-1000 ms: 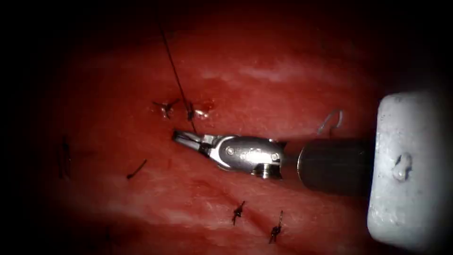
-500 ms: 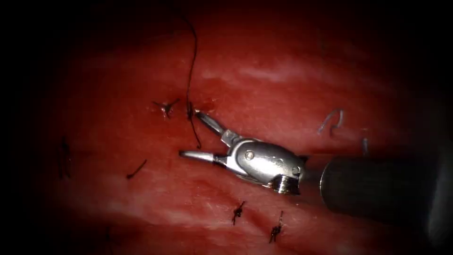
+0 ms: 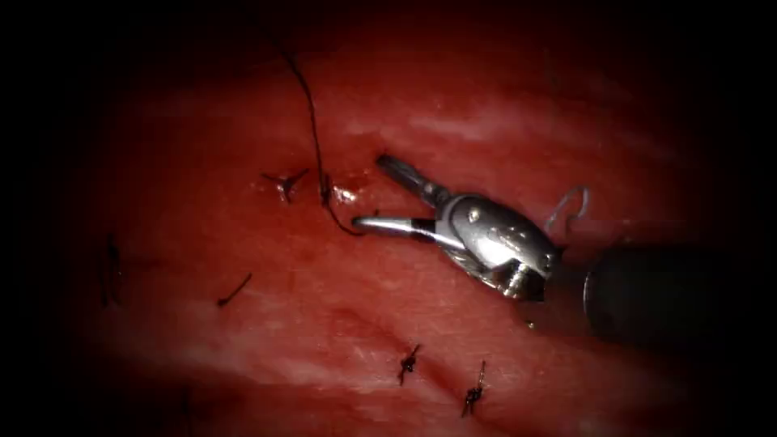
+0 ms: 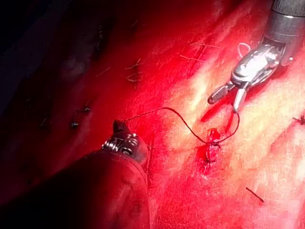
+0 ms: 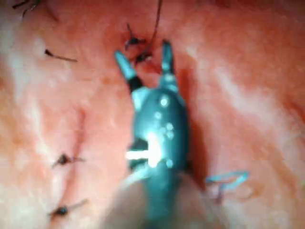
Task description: Wound Closure
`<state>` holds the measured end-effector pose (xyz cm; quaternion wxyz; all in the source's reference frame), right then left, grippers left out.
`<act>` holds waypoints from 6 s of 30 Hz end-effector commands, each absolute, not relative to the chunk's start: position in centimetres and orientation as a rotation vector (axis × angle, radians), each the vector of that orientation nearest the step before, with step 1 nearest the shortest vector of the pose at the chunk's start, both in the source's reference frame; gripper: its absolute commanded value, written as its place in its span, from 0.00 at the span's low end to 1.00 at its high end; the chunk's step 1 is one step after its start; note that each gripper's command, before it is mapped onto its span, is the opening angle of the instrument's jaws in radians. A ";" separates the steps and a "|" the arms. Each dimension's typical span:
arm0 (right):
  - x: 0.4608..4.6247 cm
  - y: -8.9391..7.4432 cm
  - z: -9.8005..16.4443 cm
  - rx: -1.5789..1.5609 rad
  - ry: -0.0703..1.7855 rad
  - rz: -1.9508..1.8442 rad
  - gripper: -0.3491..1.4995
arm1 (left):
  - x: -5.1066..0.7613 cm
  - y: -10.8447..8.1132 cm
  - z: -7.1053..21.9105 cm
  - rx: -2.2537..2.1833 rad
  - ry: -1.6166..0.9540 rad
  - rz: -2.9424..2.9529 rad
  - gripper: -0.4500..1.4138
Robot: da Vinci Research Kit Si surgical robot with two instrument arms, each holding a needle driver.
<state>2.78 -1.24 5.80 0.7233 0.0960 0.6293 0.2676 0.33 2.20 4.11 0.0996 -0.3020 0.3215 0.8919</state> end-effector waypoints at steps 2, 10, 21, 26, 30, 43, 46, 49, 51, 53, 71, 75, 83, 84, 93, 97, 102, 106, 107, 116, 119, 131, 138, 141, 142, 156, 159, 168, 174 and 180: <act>2.89 -1.3 6.0 0.212 1.390 0.600 0.80 | 0.26 2.2 4.1 -0.901 0.965 2.635 0.00; 2.90 -1.1 6.0 0.231 1.390 0.609 0.83 | 0.20 2.1 3.9 -0.913 0.983 2.635 0.00; 2.63 -0.5 5.6 0.279 1.462 0.641 0.82 | 0.15 2.0 3.6 -0.923 1.005 2.644 0.00; 2.78 -0.5 5.5 0.293 1.458 0.593 0.81 | 0.12 2.0 3.6 -0.923 1.010 2.639 0.00; 3.09 -0.7 5.9 0.317 1.422 0.517 0.83 | 0.07 2.0 3.5 -0.921 1.016 2.632 0.00; 3.50 -1.1 6.1 0.345 1.397 0.441 0.87 | 0.02 1.9 3.3 -0.922 1.035 2.647 0.00; 3.56 -1.1 6.2 0.345 1.401 0.436 0.86 | 0.00 1.9 3.3 -0.922 1.039 2.650 0.00; 3.66 -1.2 6.2 0.342 1.388 0.428 0.85 | -0.01 1.9 3.3 -0.931 1.044 2.644 0.00; 3.76 -1.2 6.3 0.336 1.372 0.423 0.85 | -0.04 1.9 3.3 -0.945 1.048 2.638 0.00; 3.87 -1.2 6.4 0.338 1.367 0.409 0.85 | -0.06 1.9 3.3 -0.954 1.048 2.636 0.00; 4.07 -1.2 6.5 0.328 1.373 0.383 0.74 | -0.11 1.9 3.2 -0.974 1.049 2.631 0.00; 4.08 -1.2 6.5 0.313 1.374 0.369 0.65 | -0.11 1.9 3.2 -0.977 1.048 2.630 0.00; 4.05 -1.1 6.4 0.254 1.428 0.290 0.00 | -0.12 1.9 3.2 -0.979 1.050 2.629 0.00; 4.04 -1.1 6.4 0.236 1.431 0.300 0.00 | -0.13 1.9 3.2 -0.978 1.051 2.629 0.00; 3.78 -1.0 6.2 0.223 1.433 0.353 0.68 | -0.11 1.8 3.3 -0.986 1.062 2.628 0.00; 3.29 -0.9 6.1 0.173 1.370 0.418 0.87 | -0.14 1.8 3.4 -0.969 1.078 2.626 0.00; 2.34 -0.8 6.0 0.116 1.337 0.508 0.87 | -0.39 1.8 3.8 -0.949 1.041 2.648 0.00; 1.71 -0.7 6.0 0.035 1.305 0.551 0.85 | -0.66 1.8 4.2 -0.936 1.006 2.674 0.00; 1.51 -0.6 5.9 0.003 1.289 0.558 0.85 | -0.72 1.8 4.4 -0.938 0.976 2.678 0.00; 1.18 -0.6 5.9 -0.067 1.249 0.603 0.83 | -1.15 1.6 5.4 -0.945 0.779 2.712 0.00; 1.23 -0.6 5.9 -0.067 1.253 0.601 0.83 | -1.30 1.4 5.8 -0.993 0.700 2.733 0.00; 1.71 -0.7 6.0 -0.047 1.270 0.563 0.83 | -1.07 1.7 5.8 -1.129 0.423 2.565 0.87; 1.70 -0.8 6.0 -0.046 1.272 0.561 0.83 | -0.61 1.8 5.4 -1.183 0.338 2.501 0.88; 1.70 -0.8 6.0 -0.041 1.276 0.558 0.83 | -0.40 1.9 5.2 -1.228 0.364 2.459 0.85; 1.70 -0.8 6.0 -0.038 1.279 0.556 0.83 | -0.35 1.9 5.1 -1.238 0.362 2.455 0.84; 2.10 -1.1 5.5 0.112 1.321 0.400 0.85 | -0.61 0.8 4.7 -1.406 0.228 2.360 0.60; 2.20 -1.2 5.4 0.141 1.319 0.363 0.84 | -0.70 0.7 4.8 -1.413 0.204 2.346 0.57; 2.31 -1.4 5.4 0.185 1.280 0.296 0.74 | -0.93 0.7 4.9 -1.435 0.093 2.245 0.46; 2.40 -1.4 5.5 0.175 1.270 0.291 0.74 | -0.99 0.7 5.0 -1.408 0.052 2.187 0.46; 2.49 -1.5 5.5 0.170 1.269 0.293 0.74 | -0.95 0.7 5.0 -1.403 0.042 2.178 0.00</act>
